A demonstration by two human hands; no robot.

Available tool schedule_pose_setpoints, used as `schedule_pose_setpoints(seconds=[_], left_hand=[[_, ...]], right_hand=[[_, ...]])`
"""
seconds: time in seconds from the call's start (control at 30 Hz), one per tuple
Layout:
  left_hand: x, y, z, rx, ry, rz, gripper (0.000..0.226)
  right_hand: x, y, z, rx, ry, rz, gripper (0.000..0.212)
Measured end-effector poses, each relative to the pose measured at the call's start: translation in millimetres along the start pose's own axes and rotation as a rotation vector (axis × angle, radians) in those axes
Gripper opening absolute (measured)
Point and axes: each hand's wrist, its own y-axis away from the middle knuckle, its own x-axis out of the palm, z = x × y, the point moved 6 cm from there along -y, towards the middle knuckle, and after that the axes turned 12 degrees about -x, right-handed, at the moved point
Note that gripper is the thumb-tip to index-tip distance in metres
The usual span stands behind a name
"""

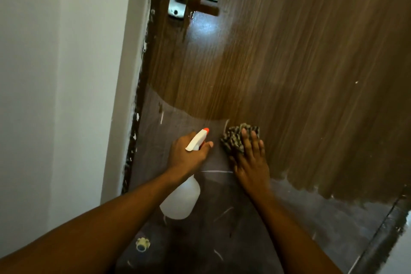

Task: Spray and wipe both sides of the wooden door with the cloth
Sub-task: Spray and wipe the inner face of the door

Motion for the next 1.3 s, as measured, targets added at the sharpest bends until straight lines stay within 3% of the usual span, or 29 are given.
schedule_pose_setpoints(seconds=[0.07, 0.23, 0.27, 0.37, 0.5, 0.57, 0.63, 0.77, 0.83, 0.9, 1.0, 1.1, 1.17, 1.3], left_hand=[[-6, 3, 7, -0.015, -0.014, -0.011, 0.045], [-26, 4, 14, -0.006, -0.014, -0.057, 0.040], [-30, 3, 15, -0.007, -0.019, -0.066, 0.039], [-44, 2, 13, 0.006, -0.042, -0.111, 0.039], [-57, 5, 16, -0.020, -0.018, -0.122, 0.035], [-63, 8, 22, -0.037, -0.019, -0.131, 0.033], [-72, 10, 26, -0.048, -0.027, -0.150, 0.035], [-93, 6, 26, -0.042, -0.001, -0.194, 0.039], [-104, 1, 25, -0.029, 0.004, -0.218, 0.040], [-114, -4, 24, 0.013, -0.003, -0.236, 0.040], [-127, -5, 25, 0.038, -0.015, -0.243, 0.042], [-139, -5, 35, 0.019, -0.033, -0.266, 0.039], [-146, -7, 41, 0.003, -0.034, -0.280, 0.038], [-157, -12, 45, -0.005, -0.043, -0.306, 0.040]], right_hand=[[-4, 24, -15, 0.008, 0.022, -0.012, 0.056], [-20, -35, -29, 0.542, -0.061, -0.135, 0.065], [-22, -61, -20, 0.520, -0.076, -0.157, 0.066], [-10, -98, 24, 0.188, -0.007, -0.116, 0.060], [7, -60, 58, -0.155, -0.026, -0.061, 0.062], [10, -30, 51, -0.241, -0.013, -0.047, 0.063], [5, -14, 32, -0.158, 0.011, -0.077, 0.054], [-4, -78, 26, 0.317, -0.022, -0.193, 0.056], [-6, -133, 64, 0.242, -0.062, -0.240, 0.061], [6, -163, 110, -0.027, -0.024, -0.204, 0.064], [26, -142, 145, -0.335, -0.028, -0.062, 0.061], [28, -107, 134, -0.525, 0.039, -0.001, 0.049], [17, -126, 113, -0.471, 0.084, -0.037, 0.049], [-11, -213, 114, -0.070, -0.011, -0.167, 0.052]])
